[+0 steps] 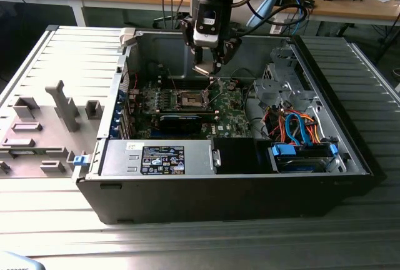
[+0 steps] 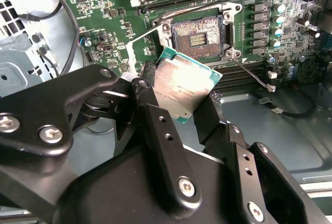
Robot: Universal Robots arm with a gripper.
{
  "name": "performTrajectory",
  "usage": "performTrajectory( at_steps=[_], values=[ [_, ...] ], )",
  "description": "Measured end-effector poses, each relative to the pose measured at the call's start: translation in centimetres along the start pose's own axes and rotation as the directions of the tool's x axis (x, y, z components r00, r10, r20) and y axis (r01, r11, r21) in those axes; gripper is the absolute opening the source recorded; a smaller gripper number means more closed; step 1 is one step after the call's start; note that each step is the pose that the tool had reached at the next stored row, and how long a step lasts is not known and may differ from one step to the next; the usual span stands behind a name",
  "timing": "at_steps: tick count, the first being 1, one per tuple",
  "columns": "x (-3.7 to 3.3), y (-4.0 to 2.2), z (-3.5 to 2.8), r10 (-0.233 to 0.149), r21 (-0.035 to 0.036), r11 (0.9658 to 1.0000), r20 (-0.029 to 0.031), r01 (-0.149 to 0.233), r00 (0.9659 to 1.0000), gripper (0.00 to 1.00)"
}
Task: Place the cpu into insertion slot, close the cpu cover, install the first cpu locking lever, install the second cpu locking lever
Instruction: 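Place the cpu into insertion slot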
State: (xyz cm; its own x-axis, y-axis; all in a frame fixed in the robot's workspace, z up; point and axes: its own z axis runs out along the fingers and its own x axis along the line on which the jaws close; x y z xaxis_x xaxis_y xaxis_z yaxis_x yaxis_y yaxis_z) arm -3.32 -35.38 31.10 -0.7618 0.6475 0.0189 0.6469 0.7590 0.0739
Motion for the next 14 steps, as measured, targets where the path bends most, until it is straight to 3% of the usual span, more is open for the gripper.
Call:
performTrajectory(
  at_steps=[14],
  values=[
    [0.00,0.00,0.00,0.028,-0.0006,0.9996,0.0021,-0.028,0.9996,0.54]
  ],
)
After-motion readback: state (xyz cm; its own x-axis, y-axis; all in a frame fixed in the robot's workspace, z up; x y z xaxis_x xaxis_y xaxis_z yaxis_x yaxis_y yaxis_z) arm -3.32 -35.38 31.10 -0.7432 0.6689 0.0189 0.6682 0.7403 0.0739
